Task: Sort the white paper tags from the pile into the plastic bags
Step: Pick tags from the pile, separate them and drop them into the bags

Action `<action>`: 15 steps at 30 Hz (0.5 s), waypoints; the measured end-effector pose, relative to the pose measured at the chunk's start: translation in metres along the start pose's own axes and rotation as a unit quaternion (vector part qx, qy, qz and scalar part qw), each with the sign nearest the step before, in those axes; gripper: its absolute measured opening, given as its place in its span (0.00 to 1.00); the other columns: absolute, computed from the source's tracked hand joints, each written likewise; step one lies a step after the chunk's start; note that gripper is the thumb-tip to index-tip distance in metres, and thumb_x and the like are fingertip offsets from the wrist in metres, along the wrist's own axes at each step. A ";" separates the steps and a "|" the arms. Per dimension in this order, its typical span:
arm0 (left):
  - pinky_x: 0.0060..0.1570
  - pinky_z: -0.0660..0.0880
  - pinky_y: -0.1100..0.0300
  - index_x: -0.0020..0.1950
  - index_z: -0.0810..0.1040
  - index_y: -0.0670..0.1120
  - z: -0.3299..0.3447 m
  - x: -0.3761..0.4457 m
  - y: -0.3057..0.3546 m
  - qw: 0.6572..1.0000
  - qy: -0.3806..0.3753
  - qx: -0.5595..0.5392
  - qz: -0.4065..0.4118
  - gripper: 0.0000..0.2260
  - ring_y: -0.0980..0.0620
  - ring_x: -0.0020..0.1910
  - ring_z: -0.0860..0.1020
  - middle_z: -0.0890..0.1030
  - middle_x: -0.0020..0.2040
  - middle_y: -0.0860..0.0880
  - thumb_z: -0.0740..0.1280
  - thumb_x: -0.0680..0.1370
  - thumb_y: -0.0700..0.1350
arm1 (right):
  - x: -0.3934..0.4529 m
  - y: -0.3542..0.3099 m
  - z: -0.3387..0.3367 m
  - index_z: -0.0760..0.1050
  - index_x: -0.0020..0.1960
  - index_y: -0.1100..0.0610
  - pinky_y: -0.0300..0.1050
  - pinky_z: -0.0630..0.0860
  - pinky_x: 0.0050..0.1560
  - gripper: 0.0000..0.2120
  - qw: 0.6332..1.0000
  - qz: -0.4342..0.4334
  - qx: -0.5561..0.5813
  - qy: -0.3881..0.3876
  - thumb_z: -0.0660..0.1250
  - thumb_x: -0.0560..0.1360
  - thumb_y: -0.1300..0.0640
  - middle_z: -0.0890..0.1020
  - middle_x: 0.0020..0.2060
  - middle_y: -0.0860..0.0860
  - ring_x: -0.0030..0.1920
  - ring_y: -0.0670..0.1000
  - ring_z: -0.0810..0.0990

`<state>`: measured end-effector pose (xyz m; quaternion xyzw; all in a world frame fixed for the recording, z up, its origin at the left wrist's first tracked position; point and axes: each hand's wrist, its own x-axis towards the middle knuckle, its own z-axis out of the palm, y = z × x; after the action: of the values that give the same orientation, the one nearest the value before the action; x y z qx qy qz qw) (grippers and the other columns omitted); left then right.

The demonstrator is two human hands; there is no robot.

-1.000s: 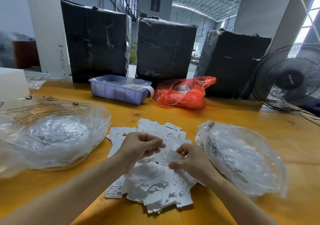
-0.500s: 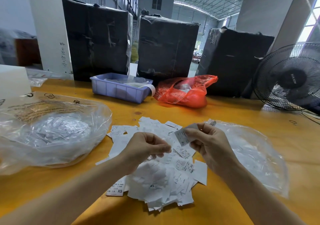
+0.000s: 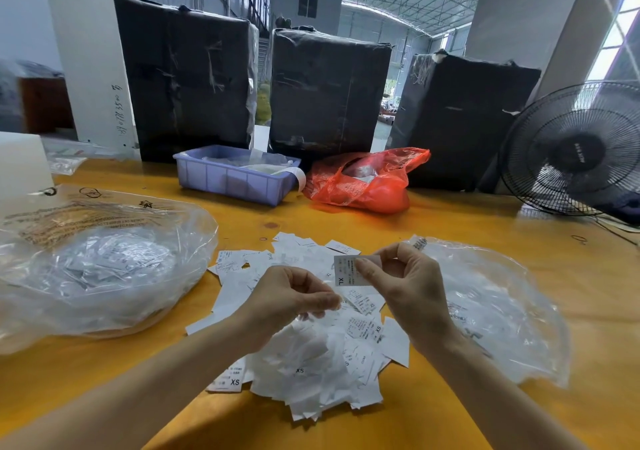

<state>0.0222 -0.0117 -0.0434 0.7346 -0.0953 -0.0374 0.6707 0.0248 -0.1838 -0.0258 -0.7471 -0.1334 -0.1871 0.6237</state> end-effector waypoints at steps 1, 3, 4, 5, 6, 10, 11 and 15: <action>0.24 0.66 0.71 0.36 0.82 0.39 0.000 0.000 0.000 1.000 0.001 0.001 0.000 0.04 0.61 0.23 0.73 0.80 0.26 0.51 0.75 0.68 0.36 | 0.000 0.000 -0.001 0.75 0.36 0.59 0.36 0.78 0.36 0.08 1.000 -0.003 -0.005 0.004 0.73 0.69 0.65 0.82 0.31 0.49 0.35 0.45 0.83; 0.23 0.65 0.71 0.37 0.82 0.39 0.000 0.000 0.000 1.000 0.003 0.002 -0.001 0.04 0.61 0.23 0.73 0.80 0.26 0.50 0.75 0.68 0.36 | 0.000 0.001 -0.002 0.75 0.36 0.58 0.37 0.79 0.36 0.08 1.000 -0.009 -0.010 0.008 0.73 0.69 0.65 0.82 0.31 0.49 0.35 0.44 0.83; 0.23 0.65 0.71 0.37 0.82 0.38 0.000 0.000 -0.001 1.000 0.004 0.002 -0.001 0.04 0.61 0.23 0.73 0.80 0.26 0.50 0.75 0.68 0.36 | 0.000 0.001 -0.002 0.75 0.37 0.58 0.37 0.79 0.36 0.08 1.000 -0.013 -0.012 0.010 0.73 0.69 0.64 0.82 0.32 0.49 0.36 0.44 0.83; 0.23 0.65 0.71 0.37 0.82 0.38 0.000 0.000 -0.001 1.000 0.005 0.002 -0.001 0.04 0.60 0.23 0.73 0.80 0.26 0.50 0.75 0.68 0.36 | 0.000 0.001 -0.002 0.75 0.37 0.58 0.36 0.79 0.36 0.08 1.000 -0.016 -0.012 0.012 0.73 0.69 0.64 0.83 0.32 0.50 0.36 0.44 0.83; 0.24 0.66 0.70 0.37 0.82 0.39 0.000 0.001 -0.001 1.000 0.005 0.002 -0.002 0.04 0.60 0.23 0.73 0.80 0.26 0.50 0.75 0.68 0.36 | 0.000 0.001 -0.002 0.75 0.37 0.58 0.36 0.78 0.36 0.08 1.000 -0.019 -0.013 0.013 0.73 0.69 0.64 0.83 0.33 0.50 0.36 0.44 0.83; 0.24 0.66 0.70 0.35 0.81 0.40 0.000 0.001 -0.002 1.000 0.004 -0.002 -0.005 0.04 0.59 0.24 0.74 0.80 0.26 0.50 0.75 0.68 0.36 | 0.000 0.001 -0.002 0.75 0.36 0.56 0.34 0.77 0.34 0.09 0.999 -0.029 -0.032 0.013 0.74 0.69 0.64 0.82 0.31 0.48 0.35 0.42 0.82; 0.24 0.66 0.70 0.35 0.81 0.41 0.000 0.002 -0.002 1.000 0.004 -0.002 -0.004 0.04 0.59 0.24 0.74 0.80 0.27 0.50 0.75 0.68 0.36 | 0.000 0.001 -0.002 0.75 0.36 0.55 0.34 0.77 0.34 0.09 0.999 -0.029 -0.033 0.009 0.74 0.69 0.63 0.82 0.31 0.48 0.35 0.43 0.83; 0.25 0.67 0.69 0.34 0.82 0.43 0.000 0.001 -0.002 1.000 -0.003 0.000 -0.004 0.05 0.59 0.25 0.74 0.81 0.27 0.50 0.75 0.68 0.37 | -0.001 0.000 -0.002 0.75 0.37 0.56 0.35 0.78 0.35 0.08 0.999 -0.039 -0.028 0.007 0.74 0.69 0.63 0.84 0.34 0.51 0.38 0.45 0.84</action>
<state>0.0236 -0.0113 -0.0449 0.7346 -0.0945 -0.0420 0.6706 0.0237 -0.1853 -0.0263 -0.7569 -0.1526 -0.2202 0.5961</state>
